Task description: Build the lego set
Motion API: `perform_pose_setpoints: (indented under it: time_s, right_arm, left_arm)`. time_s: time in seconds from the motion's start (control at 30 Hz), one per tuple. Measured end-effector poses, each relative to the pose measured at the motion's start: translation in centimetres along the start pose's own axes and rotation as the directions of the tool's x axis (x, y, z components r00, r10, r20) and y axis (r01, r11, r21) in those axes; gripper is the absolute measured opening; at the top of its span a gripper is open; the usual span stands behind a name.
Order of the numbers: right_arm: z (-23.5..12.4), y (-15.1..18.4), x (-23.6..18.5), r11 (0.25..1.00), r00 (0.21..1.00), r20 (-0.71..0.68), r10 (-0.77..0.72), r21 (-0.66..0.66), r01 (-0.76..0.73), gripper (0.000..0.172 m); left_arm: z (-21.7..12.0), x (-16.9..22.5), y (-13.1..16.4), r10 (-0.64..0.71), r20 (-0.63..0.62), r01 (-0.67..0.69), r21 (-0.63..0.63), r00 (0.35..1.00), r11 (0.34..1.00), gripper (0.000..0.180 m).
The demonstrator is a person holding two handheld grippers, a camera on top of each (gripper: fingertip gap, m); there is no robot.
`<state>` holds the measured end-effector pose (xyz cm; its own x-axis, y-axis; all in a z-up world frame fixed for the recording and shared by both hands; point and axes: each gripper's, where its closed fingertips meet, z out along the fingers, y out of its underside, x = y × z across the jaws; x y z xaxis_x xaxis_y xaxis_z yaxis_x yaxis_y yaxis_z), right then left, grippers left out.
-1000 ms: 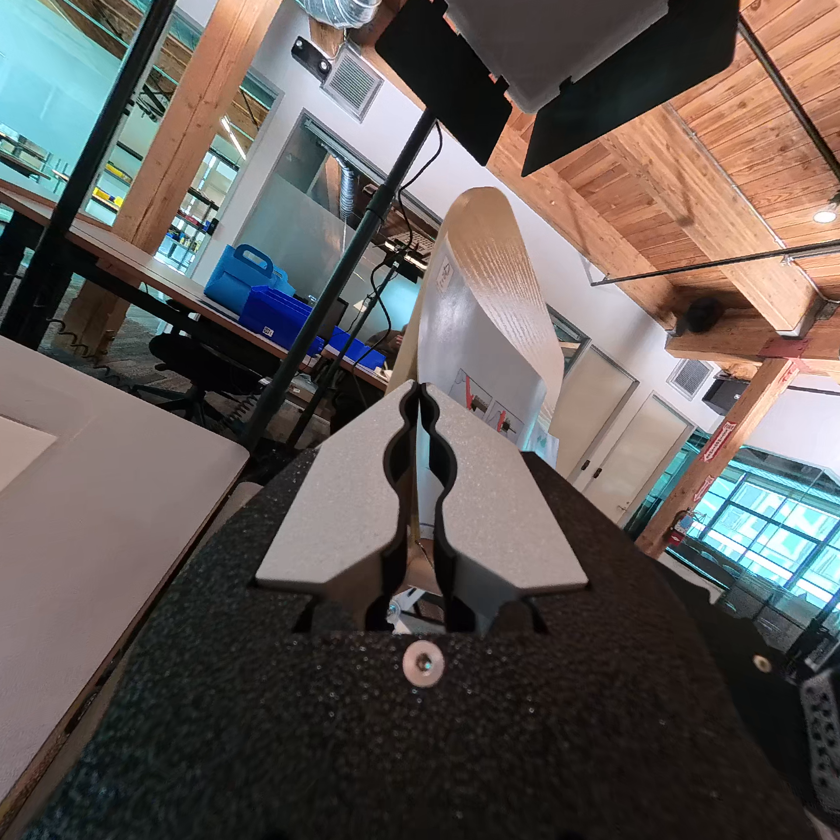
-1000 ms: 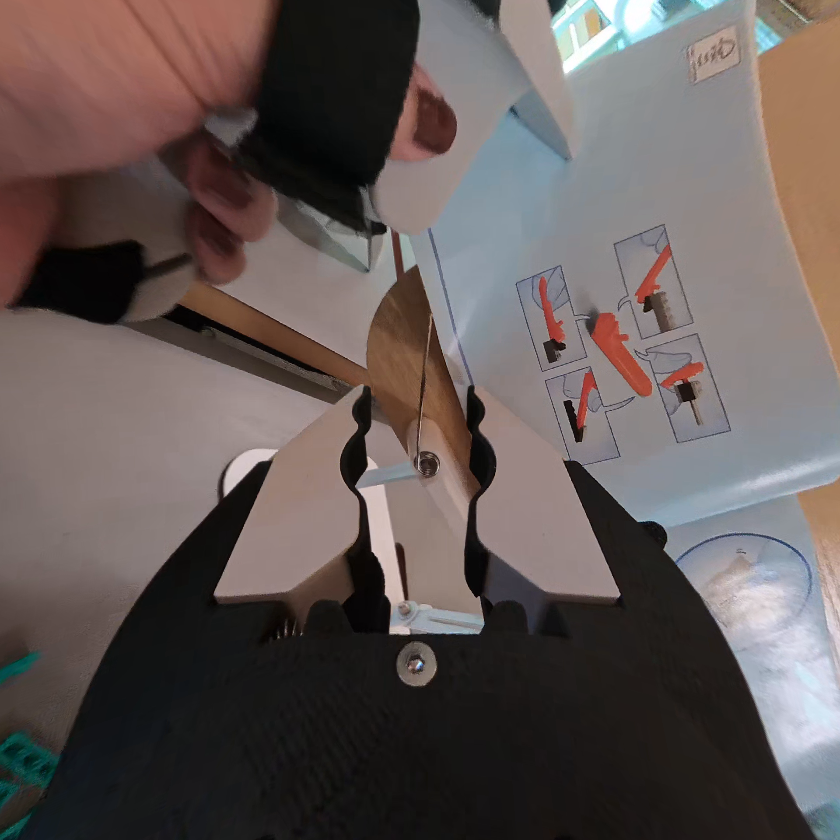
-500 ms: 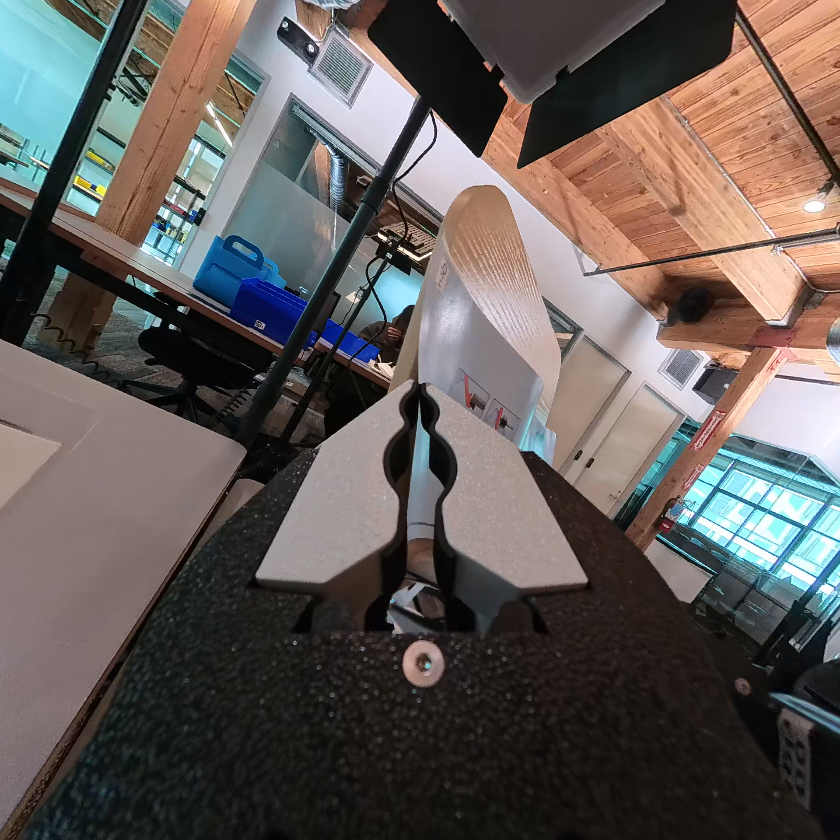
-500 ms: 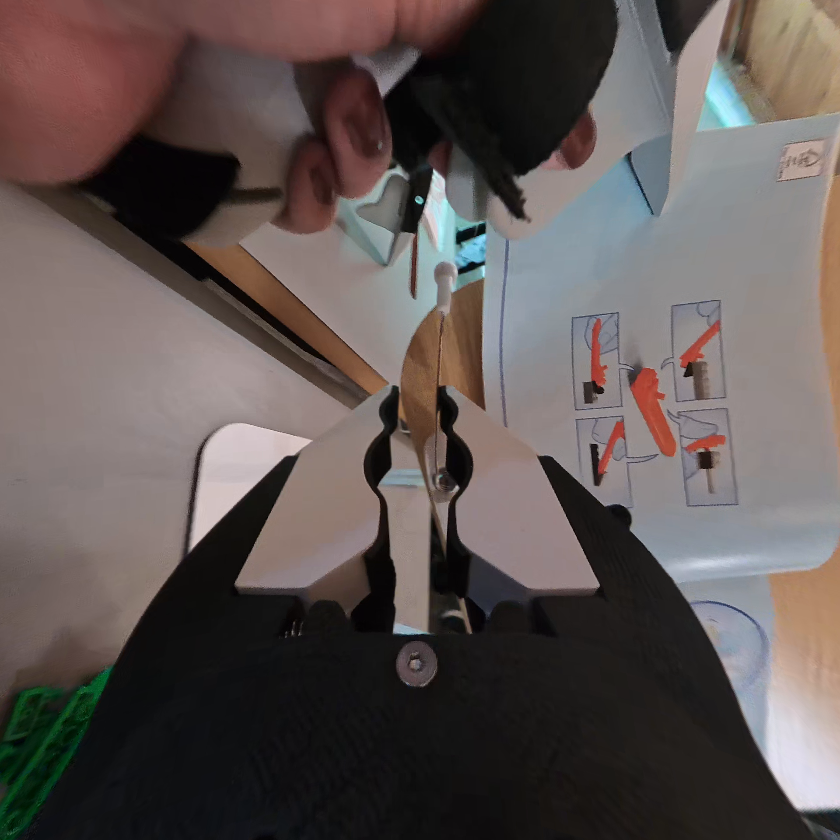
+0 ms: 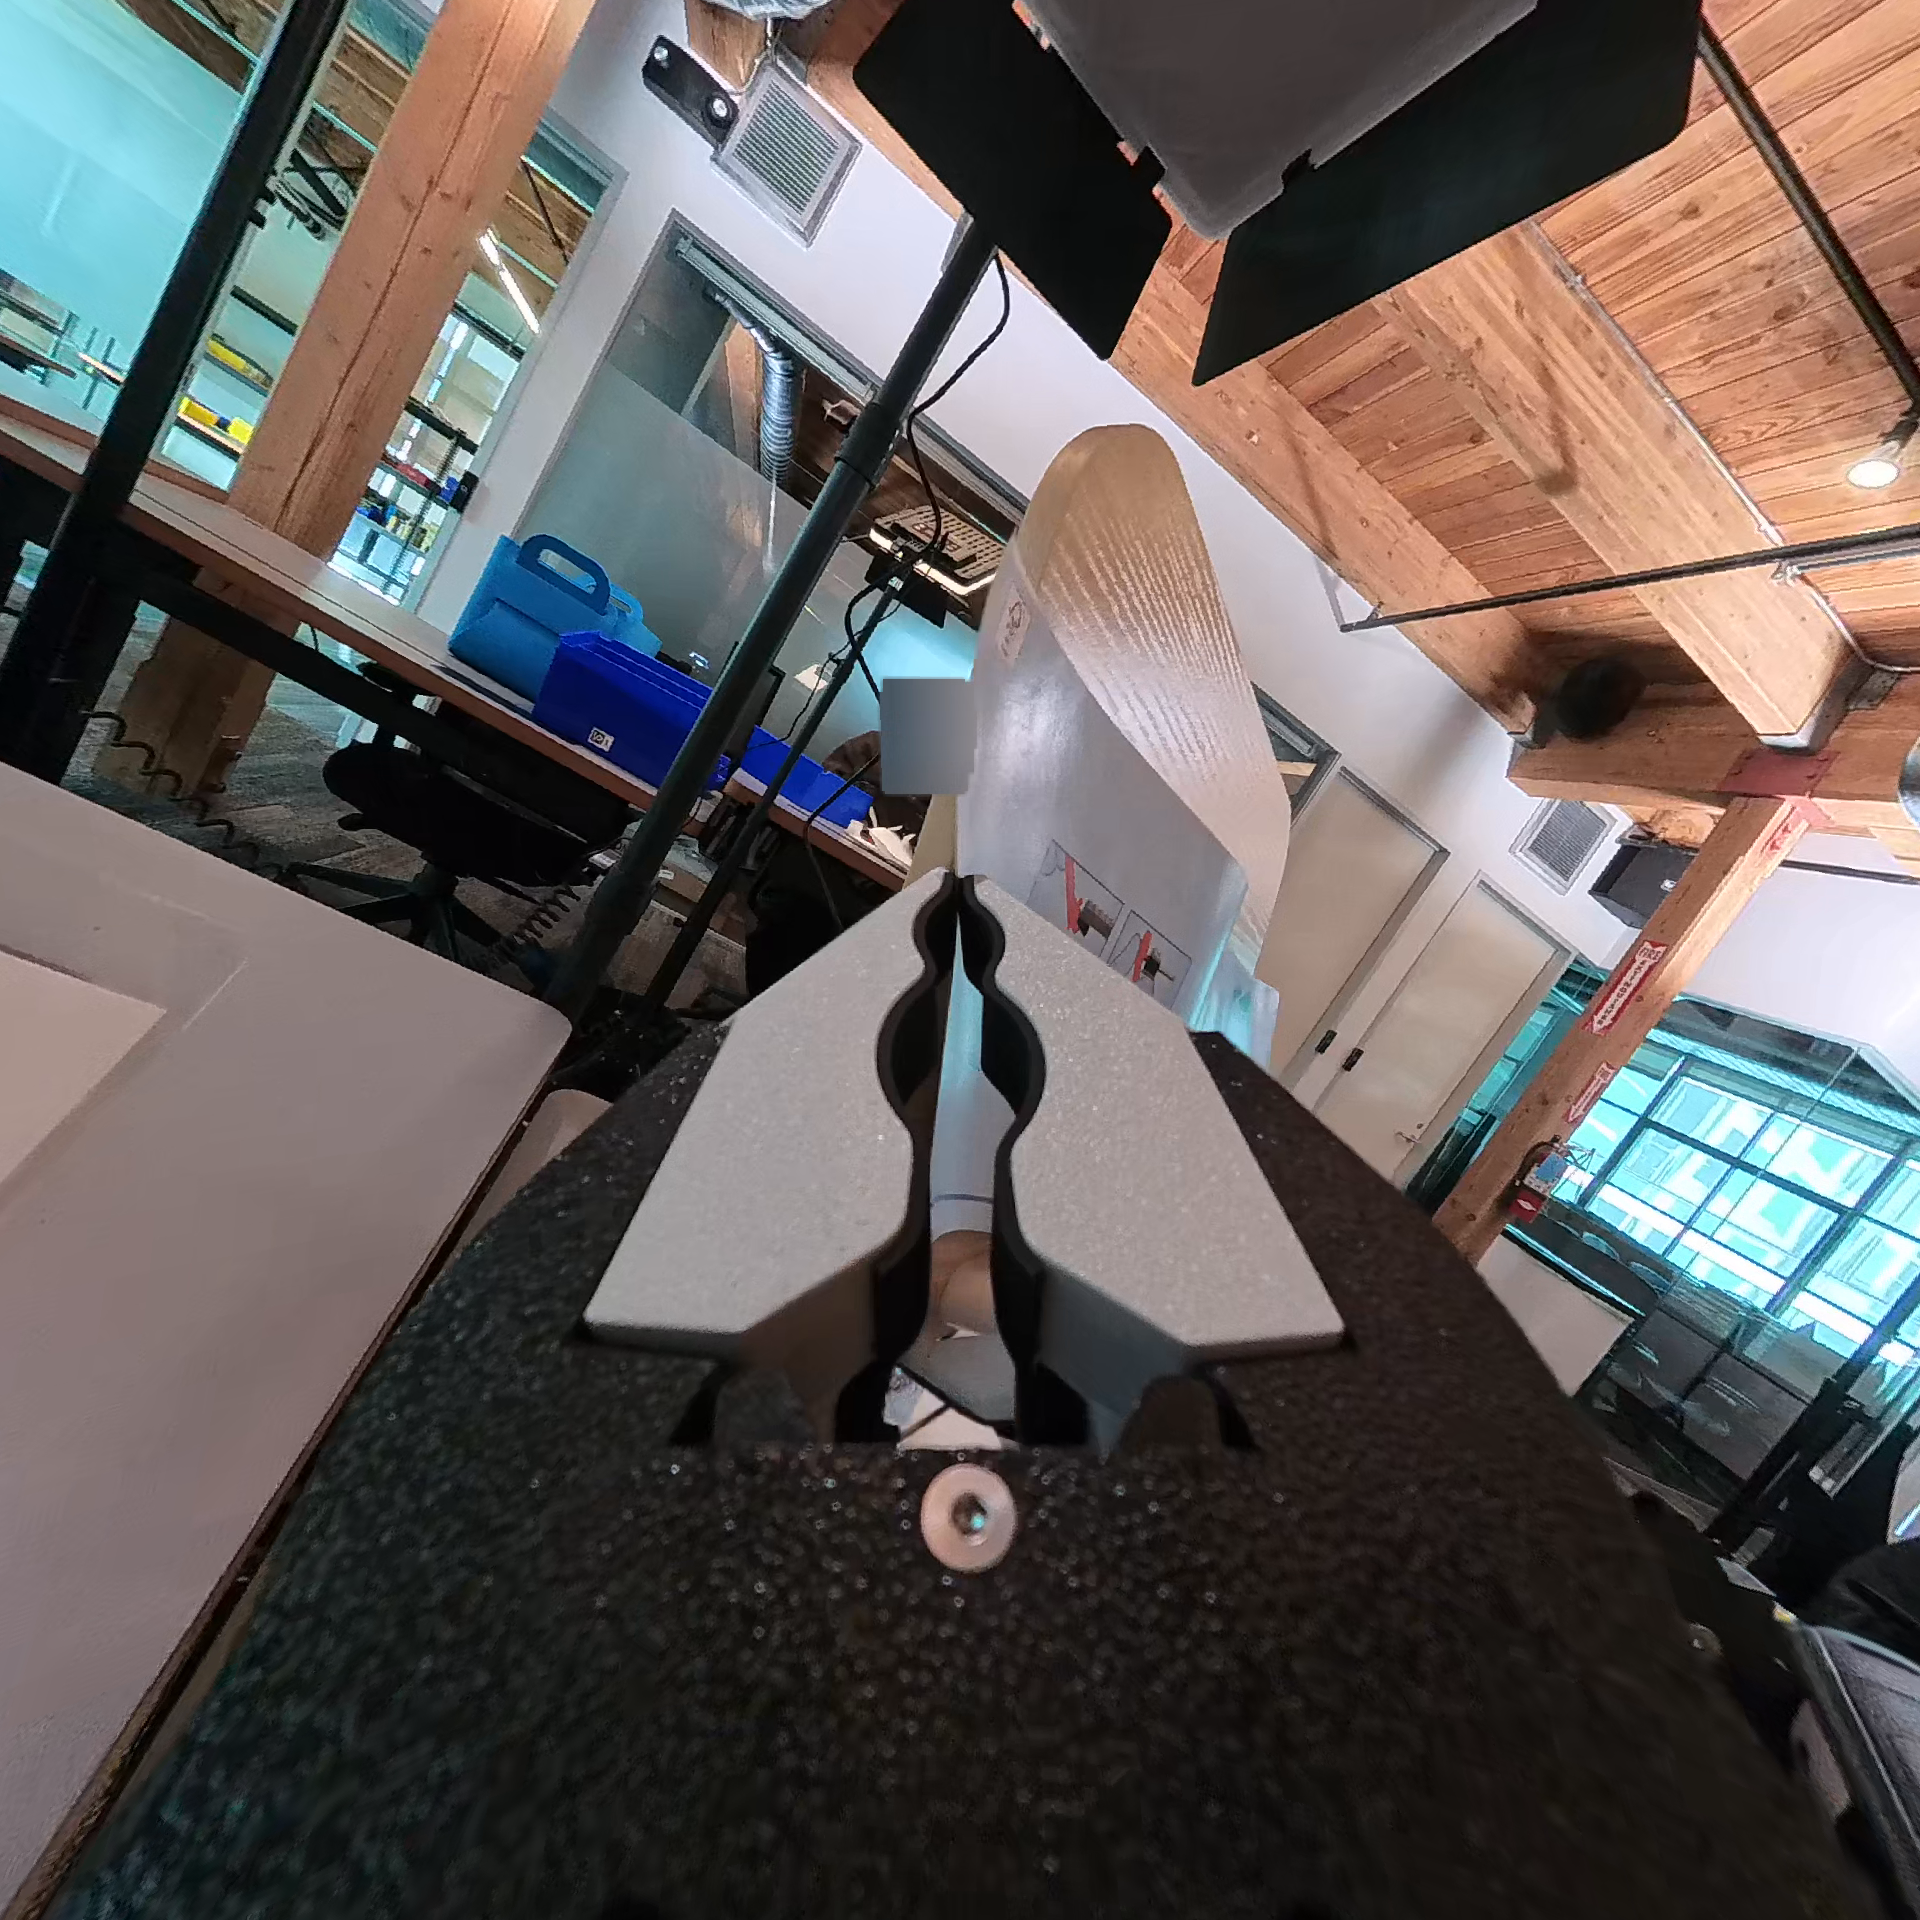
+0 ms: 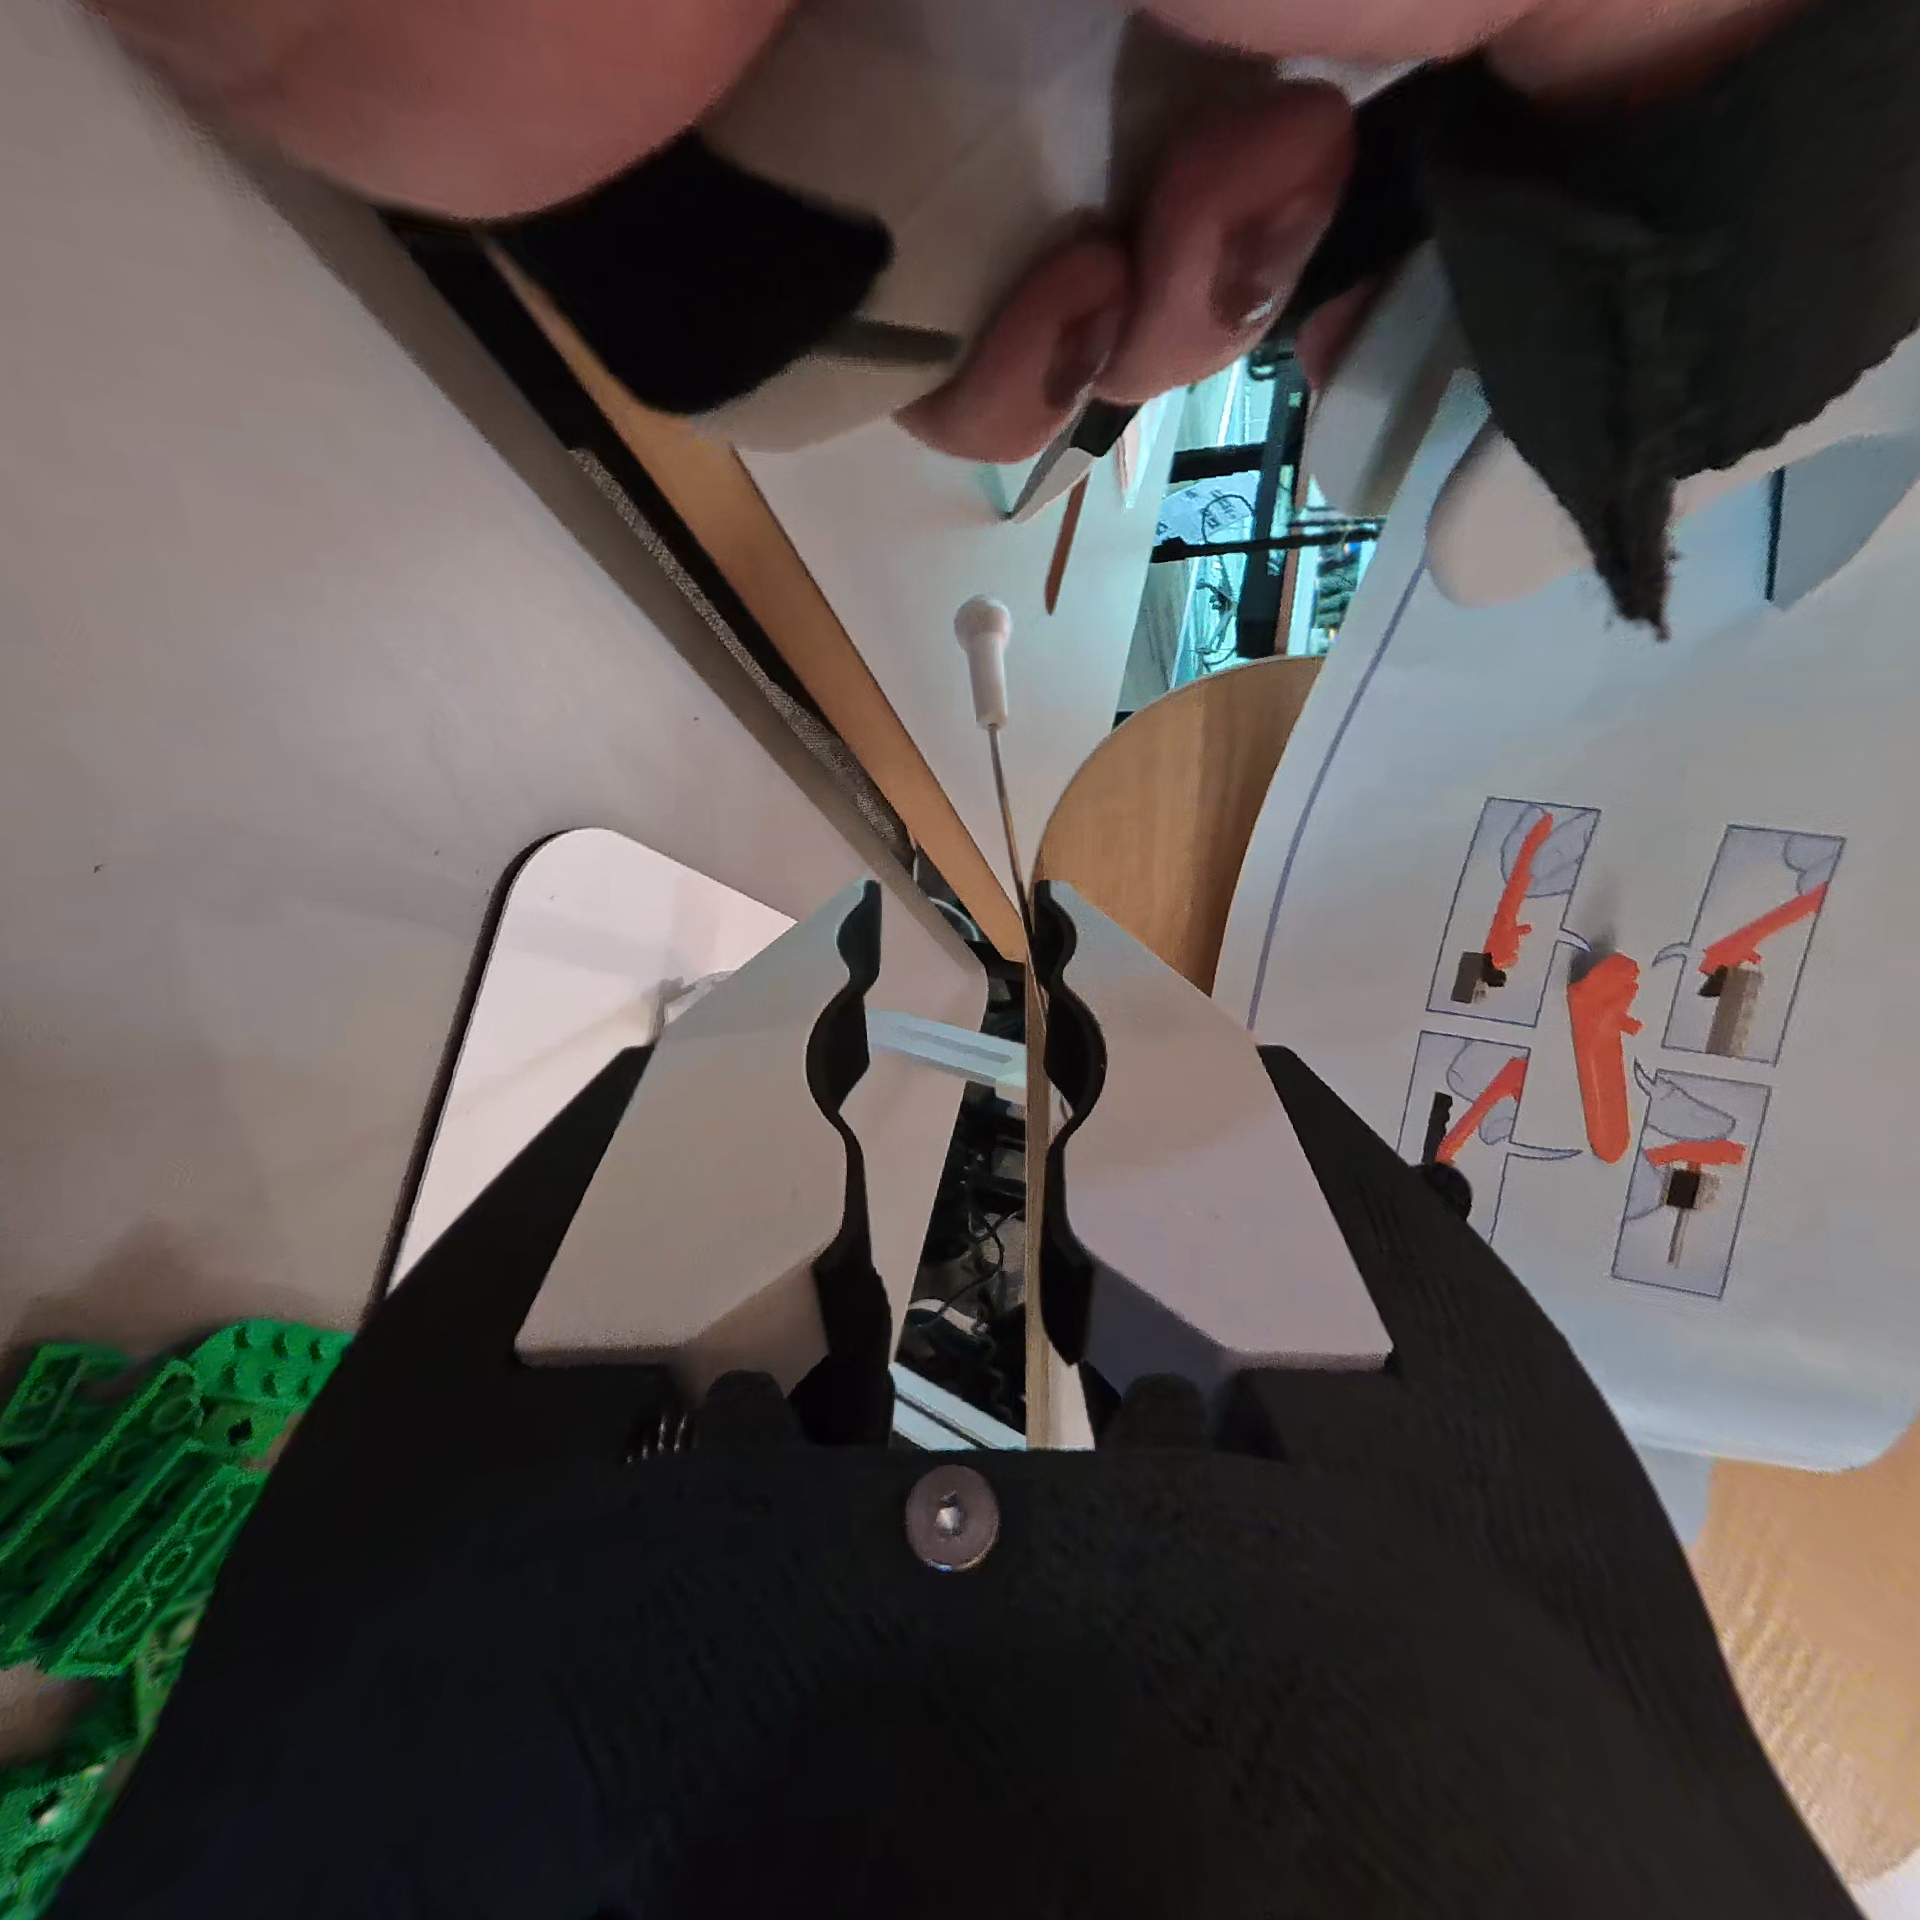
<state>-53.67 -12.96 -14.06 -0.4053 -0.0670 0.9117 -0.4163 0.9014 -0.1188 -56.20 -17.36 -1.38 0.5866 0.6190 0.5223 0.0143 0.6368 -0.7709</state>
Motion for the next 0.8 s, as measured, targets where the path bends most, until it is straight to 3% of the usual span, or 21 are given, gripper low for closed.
perform_pose_setpoints:
  time_s: [0.1, 0.2, 0.3, 0.43, 0.53, 0.63, 0.8]
  right_arm:
    - [0.0, 0.2, -0.2, 0.996, 0.996, 0.002, -0.088, 0.007, 0.088, 0.030]
    - [-0.7, 0.0, -0.2, 0.995, 0.996, -0.038, -0.079, 0.050, 0.081, 0.032]
    - [-2.5, 1.1, 0.3, 0.993, 0.995, -0.093, 0.022, 0.118, -0.011, 0.028]
    - [-4.8, 5.8, 1.6, 0.958, 0.953, -0.146, 0.264, 0.156, -0.241, 0.027]
    - [-6.4, 9.8, 2.8, 0.864, 0.857, -0.151, 0.493, 0.205, -0.461, 0.027]
    - [-7.6, 13.4, 3.7, 0.706, 0.704, -0.113, 0.701, 0.247, -0.664, 0.029]
    - [-8.4, 17.0, 3.2, 0.444, 0.452, -0.018, 0.892, 0.226, -0.867, 0.034]
  left_arm:
    - [0.0, -0.4, 0.2, 0.019, 0.034, -0.019, -0.013, 0.999, 1.000, 0.000]
    - [0.0, -0.5, 0.2, 0.023, 0.041, -0.022, -0.014, 0.999, 1.000, 0.000]
    - [0.0, -0.6, 0.3, 0.012, 0.040, -0.012, -0.013, 0.999, 1.000, 0.000]
    - [0.0, -0.7, 0.4, -0.003, 0.037, 0.003, -0.012, 0.999, 1.000, 0.000]
    - [0.1, -0.7, 0.4, -0.005, 0.034, 0.006, -0.010, 0.999, 1.000, 0.000]
    - [0.0, -0.7, 0.4, -0.006, 0.036, 0.007, -0.007, 0.999, 1.000, 0.000]
    - [0.0, -0.7, 0.3, -0.014, 0.034, 0.014, 0.000, 0.999, 1.000, 0.000]
